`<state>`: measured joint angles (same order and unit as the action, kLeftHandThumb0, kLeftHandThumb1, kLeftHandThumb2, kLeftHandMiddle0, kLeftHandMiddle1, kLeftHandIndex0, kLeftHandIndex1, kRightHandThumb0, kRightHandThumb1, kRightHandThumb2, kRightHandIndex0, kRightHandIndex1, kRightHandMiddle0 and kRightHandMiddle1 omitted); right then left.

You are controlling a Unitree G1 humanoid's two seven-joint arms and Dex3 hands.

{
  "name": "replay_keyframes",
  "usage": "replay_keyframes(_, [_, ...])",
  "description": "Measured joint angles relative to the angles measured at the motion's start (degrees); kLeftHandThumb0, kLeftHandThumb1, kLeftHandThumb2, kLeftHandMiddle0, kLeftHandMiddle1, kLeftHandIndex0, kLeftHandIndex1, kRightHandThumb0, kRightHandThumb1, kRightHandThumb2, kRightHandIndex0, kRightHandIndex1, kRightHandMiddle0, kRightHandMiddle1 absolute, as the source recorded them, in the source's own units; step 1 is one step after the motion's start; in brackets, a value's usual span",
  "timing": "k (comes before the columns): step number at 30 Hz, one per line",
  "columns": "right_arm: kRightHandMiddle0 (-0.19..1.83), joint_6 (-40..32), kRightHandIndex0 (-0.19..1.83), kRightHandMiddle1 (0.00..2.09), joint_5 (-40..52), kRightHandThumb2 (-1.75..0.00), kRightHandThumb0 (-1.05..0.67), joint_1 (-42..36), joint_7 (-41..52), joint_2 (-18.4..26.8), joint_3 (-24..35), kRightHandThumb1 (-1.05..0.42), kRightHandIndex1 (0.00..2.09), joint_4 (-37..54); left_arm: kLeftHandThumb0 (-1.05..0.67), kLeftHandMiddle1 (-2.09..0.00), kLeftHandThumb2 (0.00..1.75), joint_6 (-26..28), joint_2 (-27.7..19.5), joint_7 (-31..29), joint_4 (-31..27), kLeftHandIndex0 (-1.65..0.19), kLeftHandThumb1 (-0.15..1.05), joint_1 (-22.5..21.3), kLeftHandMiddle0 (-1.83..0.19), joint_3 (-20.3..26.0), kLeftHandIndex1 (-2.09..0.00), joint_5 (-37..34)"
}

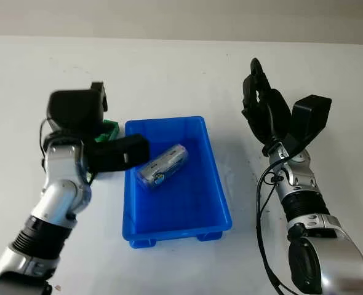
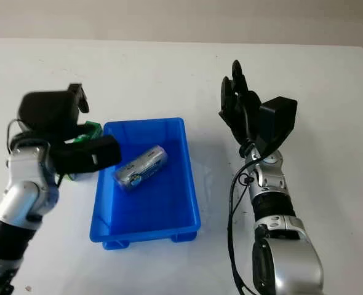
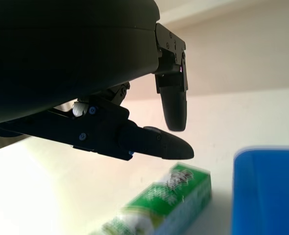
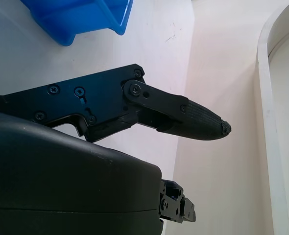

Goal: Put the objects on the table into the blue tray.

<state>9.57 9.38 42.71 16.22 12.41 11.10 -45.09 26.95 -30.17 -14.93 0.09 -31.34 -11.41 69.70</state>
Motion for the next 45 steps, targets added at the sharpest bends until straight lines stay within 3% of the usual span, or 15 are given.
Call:
replay_keyframes(11, [-0.19, 0.0, -0.19, 0.0, 0.18, -0.71, -0.67, -0.01, 0.41, 0.2, 0.21, -1.05, 0.0, 0.06, -0.4, -2.09, 0.13, -6.77, -6.48, 2.48, 3.1, -0.21, 1.05, -2.61, -0.73, 1.97, -2.09, -6.9])
replay_keyframes(15, [-0.19, 0.0, -0.19, 0.0, 0.21, -0.7, -0.66, -0.02, 0.65, 0.22, 0.23, -1.05, 0.0, 0.13, -0.41, -2.09, 0.16, -8.95, -8.98, 2.61, 3.02, -0.15, 1.05, -3.83, -0.62, 4.72, -2.09, -11.21])
replay_keyframes(18, [-0.19, 0.0, -0.19, 0.0, 0.23, -0.7, -0.67, -0.03, 0.94, 0.27, 0.34, -1.05, 0.0, 0.13, -0.39, -2.09, 0.17, -16.6, -11.24, 7.97, 4.64, -0.16, 1.05, -4.08, -0.54, 8.7, -2.01, -18.56])
replay_keyframes(19, [-0.19, 0.0, -0.19, 0.0, 0.23, -0.7, -0.67, -0.03, 1.02, 0.28, 0.36, -1.05, 0.0, 0.13, -0.38, -2.05, 0.15, -20.16, -12.32, 10.0, 6.22, -0.1, 1.05, -4.17, -0.4, 10.13, -1.99, -21.33])
replay_keyframes(20, [-0.19, 0.0, -0.19, 0.0, 0.23, -0.7, -0.67, -0.04, 1.15, 0.32, 0.41, -1.05, 0.0, 0.12, -0.38, -1.96, 0.13, -23.32, -13.37, 11.38, 7.9, -0.08, 1.05, -4.31, -0.31, 11.42, -1.89, -24.16])
replay_keyframes(21, [-0.19, 0.0, -0.19, 0.0, 0.23, -0.71, -0.67, -0.04, 1.26, 0.33, 0.43, -1.05, 0.0, 0.12, -0.38, -1.66, 0.1, -26.14, -14.21, 12.28, 9.54, -0.09, 1.03, -4.44, -0.3, 12.4, -1.68, -26.51])
replay_keyframes(23, [-0.19, 0.0, -0.19, 0.0, 0.22, -0.71, -0.66, -0.04, 1.38, 0.34, 0.4, -1.05, 0.0, 0.14, -0.37, -0.77, 0.06, -33.76, -16.56, 14.32, 14.69, -0.21, 0.97, -4.96, -0.42, 13.53, -1.0, -30.64])
replay_keyframes(24, [-0.19, 0.0, -0.19, 0.0, 0.21, -0.72, -0.66, -0.05, 1.39, 0.37, 0.41, -1.05, 0.0, 0.15, -0.37, -0.45, 0.06, -37.76, -18.36, 15.17, 17.45, -0.26, 0.96, -5.05, -0.46, 13.62, -0.7, -31.42])
replay_keyframes(25, [-0.19, 0.0, -0.19, 0.0, 0.21, -0.72, -0.66, -0.07, 1.39, 0.41, 0.42, -1.05, 0.0, 0.17, -0.38, -0.2, 0.06, -42.0, -20.51, 16.03, 20.11, -0.28, 0.94, -5.11, -0.42, 13.46, -0.4, -31.51])
replay_keyframes(26, [-0.19, 0.0, -0.19, 0.0, 0.21, -0.72, -0.66, -0.09, 1.4, 0.48, 0.43, -1.05, 0.0, 0.18, -0.39, -0.12, 0.06, -45.87, -22.95, 16.93, 22.48, -0.28, 0.94, -5.22, -0.37, 12.85, -0.26, -30.86])
replay_keyframes(28, [-0.19, -0.01, -0.19, 0.0, 0.2, -0.72, -0.66, -0.13, 1.43, 0.58, 0.43, -1.05, 0.0, 0.22, -0.4, -0.04, 0.05, -53.69, -28.01, 20.33, 26.93, -0.25, 0.94, -5.57, -0.31, 10.5, -0.13, -26.89])
replay_keyframes(32, [-0.19, -0.04, -0.19, 0.0, 0.2, -0.72, -0.66, -0.29, 1.64, 0.83, 0.42, -1.05, 0.0, 0.4, -0.44, -0.01, 0.05, -66.72, -37.14, 35.02, 34.67, -0.16, 0.92, -9.56, -0.17, 0.85, -0.04, -10.45])
replay_keyframes(37, [-0.19, -0.1, -0.19, 0.0, 0.2, -0.71, -0.66, -0.38, 1.78, 0.94, 0.36, -1.05, 0.0, 0.65, -0.42, -0.02, 0.08, -67.51, -42.17, 52.28, 37.44, -0.03, 1.01, -16.29, -0.07, -11.33, -0.01, 11.51])
replay_keyframes(42, [-0.19, -0.18, -0.19, 0.0, 0.23, -0.7, -0.67, -0.42, 1.87, 0.95, 0.36, -1.05, 0.0, 0.73, -0.21, -0.05, 0.27, -66.92, -42.86, 60.94, 39.05, 0.06, 1.05, -21.42, -0.01, -20.08, -0.03, 23.13])
replay_keyframes(45, [-0.19, -0.18, -0.19, 0.0, 0.24, -0.7, -0.67, -0.49, 1.93, 0.99, 0.42, -1.05, 0.0, 0.74, -0.22, -0.05, 0.43, -64.92, -42.29, 66.95, 41.31, 0.1, 1.05, -24.15, 0.0, -25.38, -0.03, 29.23])
